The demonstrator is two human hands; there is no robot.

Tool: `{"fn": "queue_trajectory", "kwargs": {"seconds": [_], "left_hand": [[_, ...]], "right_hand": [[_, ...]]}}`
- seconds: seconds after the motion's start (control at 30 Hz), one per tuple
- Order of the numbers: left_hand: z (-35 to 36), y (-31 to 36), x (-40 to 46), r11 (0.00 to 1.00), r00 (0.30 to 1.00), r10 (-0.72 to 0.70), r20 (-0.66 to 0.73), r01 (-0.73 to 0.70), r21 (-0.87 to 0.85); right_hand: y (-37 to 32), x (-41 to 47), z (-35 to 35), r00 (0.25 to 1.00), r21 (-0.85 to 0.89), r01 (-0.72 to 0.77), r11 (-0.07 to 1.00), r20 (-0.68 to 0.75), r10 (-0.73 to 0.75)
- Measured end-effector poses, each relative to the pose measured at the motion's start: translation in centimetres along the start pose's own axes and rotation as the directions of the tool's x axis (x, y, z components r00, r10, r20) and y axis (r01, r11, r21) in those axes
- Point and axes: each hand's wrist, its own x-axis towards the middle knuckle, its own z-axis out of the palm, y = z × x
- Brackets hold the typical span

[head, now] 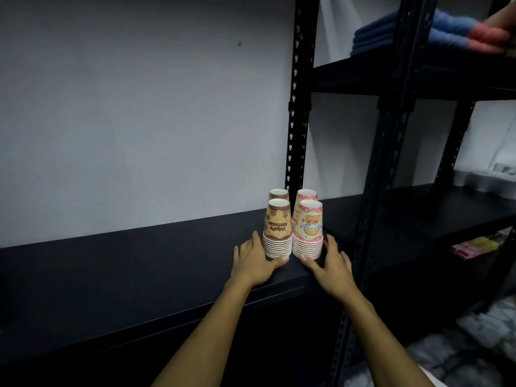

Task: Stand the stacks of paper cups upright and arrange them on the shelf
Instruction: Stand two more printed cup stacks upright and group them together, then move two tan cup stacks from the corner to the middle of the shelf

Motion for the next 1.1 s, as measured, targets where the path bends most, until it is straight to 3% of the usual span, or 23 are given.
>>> {"fn": "queue_trajectory", "kwargs": {"seconds": [0.07,0.23,0.4,0.53,0.63,0.77,0.83,0.93,1.1], "left_hand": [[0.2,0.0,-1.5,0.995,1.0,-0.027,-0.002,0.028,0.099],[0.9,0.2,-6.4,0.947,0.997,-0.053,-0.061,0.07,0.314],[2.5,-1.4,-11.0,0.885,0.98,0.072,-0.187,0.024,0.465],[2.4,-4.3,-14.2,0.867,0.949,0.191,-0.251,-0.043,0.496],[0.6,-5.9,-16.2,0.879,0.959,0.169,-0.227,-0.042,0.474],[-3.6,-8.3,-17.0,0.912,0.961,-0.032,-0.275,0.141,0.386],[-6.2,-10.7,-17.3,0.895,0.941,-0.14,-0.308,0.253,0.366],[-9.5,-13.6,-17.4,0.865,0.927,-0.277,-0.252,0.355,0.354],[-13.5,-15.9,-16.0,0.828,0.898,-0.417,-0.139,0.439,0.35]], "right_hand": [[0.3,-0.7,-0.1,0.999,0.001,-0.049,0.999,-0.022,0.049],[0.9,-4.0,1.3,0.994,-0.178,0.013,0.984,-0.106,-0.032],[-0.2,-6.6,2.1,0.991,-0.335,0.022,0.942,-0.118,-0.066],[-1.6,-8.4,3.4,0.977,-0.38,0.111,0.918,-0.126,-0.17],[-3.2,-9.3,5.1,0.944,-0.382,0.256,0.888,-0.101,-0.315],[-6.8,-9.8,7.4,0.908,-0.327,0.406,0.854,0.036,-0.418],[-9.4,-10.1,8.5,0.877,-0.312,0.481,0.819,0.179,-0.446],[-13.1,-10.2,10.2,0.801,-0.255,0.57,0.781,0.383,-0.46],[-17.3,-8.4,12.5,0.708,-0.217,0.617,0.757,0.574,-0.412]]}}
